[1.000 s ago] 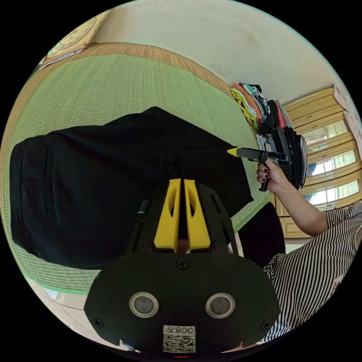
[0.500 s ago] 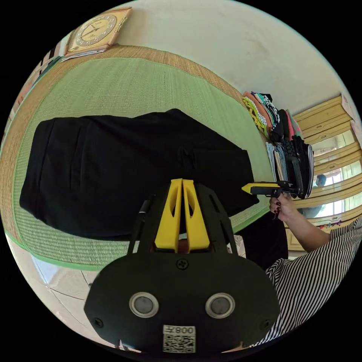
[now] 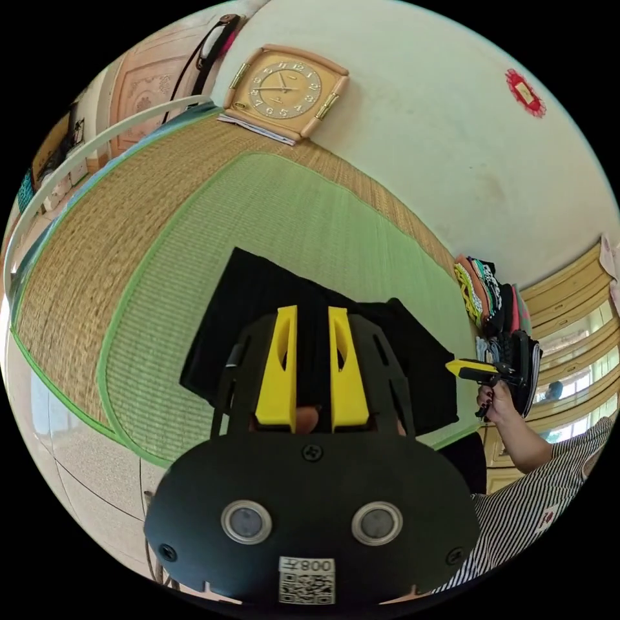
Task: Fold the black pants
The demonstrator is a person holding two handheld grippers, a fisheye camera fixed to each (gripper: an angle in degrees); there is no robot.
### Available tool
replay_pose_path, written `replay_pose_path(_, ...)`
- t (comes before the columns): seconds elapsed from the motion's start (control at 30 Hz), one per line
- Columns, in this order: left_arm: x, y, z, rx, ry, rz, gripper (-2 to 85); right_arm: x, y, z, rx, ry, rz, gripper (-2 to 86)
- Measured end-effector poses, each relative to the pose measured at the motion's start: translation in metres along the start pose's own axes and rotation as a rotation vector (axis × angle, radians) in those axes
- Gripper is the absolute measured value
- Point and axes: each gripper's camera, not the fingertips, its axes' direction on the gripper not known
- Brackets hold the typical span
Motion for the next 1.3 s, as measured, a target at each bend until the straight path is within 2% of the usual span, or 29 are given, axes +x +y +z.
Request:
replay_pose_path(0.17, -0.04, -0.026, 0.01, -0.029, -0.072, -0.094, 8.7, -0.011, -0.068, 0.019, 0.013, 0.041, -0.066, 7.1)
replay_pose_path(0.27, -0.05, -0.027, 0.028, -0.107, -0.045, -0.102, 7.6, -0.012, -0.099, 0.034, -0.002, 0.046, -0.065, 7.2)
replay_pose_path(0.4, -0.048, -0.017, 0.027, -0.084, -0.006, -0.062, 3.7, -0.008, -0.12, 0.059, -0.057, 0.108, -0.035, 4.7)
replay_pose_path(0.47, -0.045, -0.008, 0.019, -0.038, 0.033, -0.05, 2.2, -0.004, -0.123, 0.07, -0.103, 0.093, -0.035, 2.8)
replay_pose_path(0.57, -0.041, 0.003, 0.009, 0.015, 0.039, -0.045, 1.6, 0.003, -0.121, 0.061, -0.057, 0.073, -0.01, 1.2)
replay_pose_path(0.77, -0.035, 0.02, 0.02, 0.027, 0.024, -0.121, 2.1, 0.017, -0.116, 0.057, -0.054, 0.007, 0.069, 0.4)
replay_pose_path(1.0, 0.017, 0.053, -0.005, 0.154, -0.012, -0.053, 1.9, -0.011, -0.087, 0.01, 0.105, 0.105, -0.026, 0.1)
replay_pose_path(1.1, 0.045, 0.075, 0.006, 0.107, -0.064, -0.009, 1.1, -0.024, -0.079, 0.03, 0.011, 0.181, -0.077, 0.0)
replay_pose_path(1.17, 0.053, 0.083, 0.03, -0.021, -0.125, -0.032, 0.6, -0.025, -0.077, 0.049, -0.082, 0.241, -0.106, 0.0)
replay_pose_path(1.2, 0.055, 0.085, 0.029, 0.013, -0.115, -0.034, 0.5, -0.024, -0.073, 0.043, -0.025, 0.225, -0.122, 0.1)
replay_pose_path(1.3, 0.066, 0.085, 0.023, 0.006, -0.035, -0.102, 0.4, -0.009, -0.077, 0.025, -0.112, 0.137, -0.064, 0.1)
